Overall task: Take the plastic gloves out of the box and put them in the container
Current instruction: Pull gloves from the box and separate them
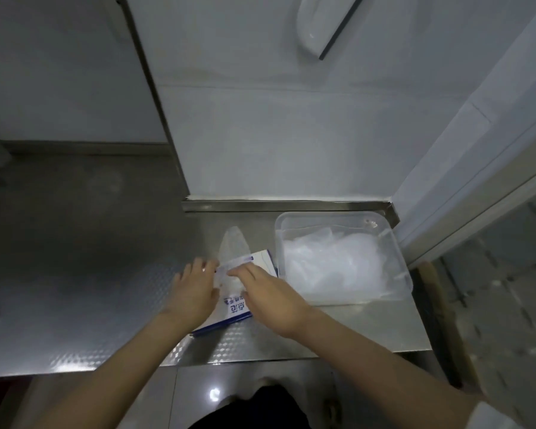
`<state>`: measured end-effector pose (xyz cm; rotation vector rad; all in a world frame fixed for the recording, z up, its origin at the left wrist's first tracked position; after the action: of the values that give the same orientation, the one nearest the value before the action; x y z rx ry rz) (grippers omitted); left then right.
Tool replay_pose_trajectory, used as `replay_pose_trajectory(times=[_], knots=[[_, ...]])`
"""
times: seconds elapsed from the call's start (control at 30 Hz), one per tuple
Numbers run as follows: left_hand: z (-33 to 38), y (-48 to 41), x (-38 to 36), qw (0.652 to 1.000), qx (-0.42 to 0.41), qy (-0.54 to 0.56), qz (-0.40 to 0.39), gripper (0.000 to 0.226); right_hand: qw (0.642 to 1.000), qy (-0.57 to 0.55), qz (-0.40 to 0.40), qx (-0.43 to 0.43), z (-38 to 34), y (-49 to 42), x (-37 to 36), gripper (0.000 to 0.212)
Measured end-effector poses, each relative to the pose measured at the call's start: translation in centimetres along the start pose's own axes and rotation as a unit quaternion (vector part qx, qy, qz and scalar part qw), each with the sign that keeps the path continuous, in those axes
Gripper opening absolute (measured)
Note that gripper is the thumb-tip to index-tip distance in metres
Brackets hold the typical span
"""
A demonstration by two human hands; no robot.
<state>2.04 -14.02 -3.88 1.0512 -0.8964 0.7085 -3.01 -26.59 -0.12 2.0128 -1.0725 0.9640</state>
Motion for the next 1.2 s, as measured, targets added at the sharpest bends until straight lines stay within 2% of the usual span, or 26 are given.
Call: replay_pose_trajectory(times=[0.1, 0.2, 0.27, 0.37, 0.43, 0.57, 0.67, 0.77, 0.83, 0.87, 0.9, 1.03, 1.2], knots=[[-2.1, 0.6, -2.9, 0.998, 0.016, 0.013, -0.062, 0.057, 0.996, -0.033, -0.056, -0.062, 0.1, -1.7, -3.3, 0.064], [-2.6, 1.0, -3.7, 0.997, -0.023, 0.044, -0.065, 0.057, 0.992, -0.057, -0.044, -0.106, 1.0, -3.0, -4.8, 0.067], [-3.0, 1.3, -4.0, 0.995, -0.038, 0.058, -0.067, 0.059, 0.988, -0.076, 0.004, -0.137, 1.4, -3.4, -4.8, 0.064], [-3.6, 1.5, -4.2, 0.994, -0.054, 0.077, -0.062, 0.06, 0.971, -0.065, 0.131, -0.187, 1.9, -3.7, -3.6, 0.051], [-3.9, 1.4, -4.3, 0.993, -0.058, 0.089, -0.054, 0.06, 0.957, -0.067, 0.164, -0.227, 2.8, -4.3, -3.0, 0.045], [-3.6, 1.4, -4.6, 0.995, -0.049, 0.075, -0.054, 0.065, 0.935, -0.141, 0.066, -0.319, 4.8, -5.4, -3.3, 0.05], [-3.3, 1.5, -4.9, 0.996, -0.045, 0.066, -0.05, 0.075, 0.927, -0.196, 0.056, -0.314, 5.4, -5.7, -3.4, 0.044], [-3.4, 1.5, -5.2, 0.996, -0.041, 0.066, -0.048, 0.077, 0.899, -0.279, 0.078, -0.328, 5.9, -5.6, -3.4, 0.039], [-3.6, 1.4, -5.0, 0.996, -0.039, 0.064, -0.043, 0.077, 0.891, -0.31, 0.092, -0.319, 6.0, -5.7, -3.3, 0.014], [-3.6, 1.3, -4.9, 0.996, -0.037, 0.065, -0.041, 0.077, 0.892, -0.314, 0.103, -0.309, 5.8, -5.6, -2.8, 0.011], [-3.7, 1.1, -4.8, 0.996, -0.035, 0.065, -0.041, 0.077, 0.893, -0.318, 0.115, -0.298, 5.9, -5.7, -2.5, 0.017], [-3.7, 0.5, -4.7, 0.996, -0.029, 0.062, -0.055, 0.078, 0.902, -0.322, 0.158, -0.241, 4.5, -5.8, 0.4, 0.008], [-3.7, 0.0, -4.5, 0.996, -0.021, 0.038, -0.075, 0.078, 0.919, -0.249, 0.25, -0.175, 2.9, -4.8, 5.7, 0.009]])
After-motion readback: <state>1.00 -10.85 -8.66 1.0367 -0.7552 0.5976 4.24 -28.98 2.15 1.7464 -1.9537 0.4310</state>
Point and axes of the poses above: each hand's wrist, its own y-axis away from the middle knuckle, its own x-axis out of the back of the hand, z = x × y, the point moved 5 cm from there along -y, towards the middle knuckle, and after that the axes turned 10 degrees about -z, right-handed, at the moved point
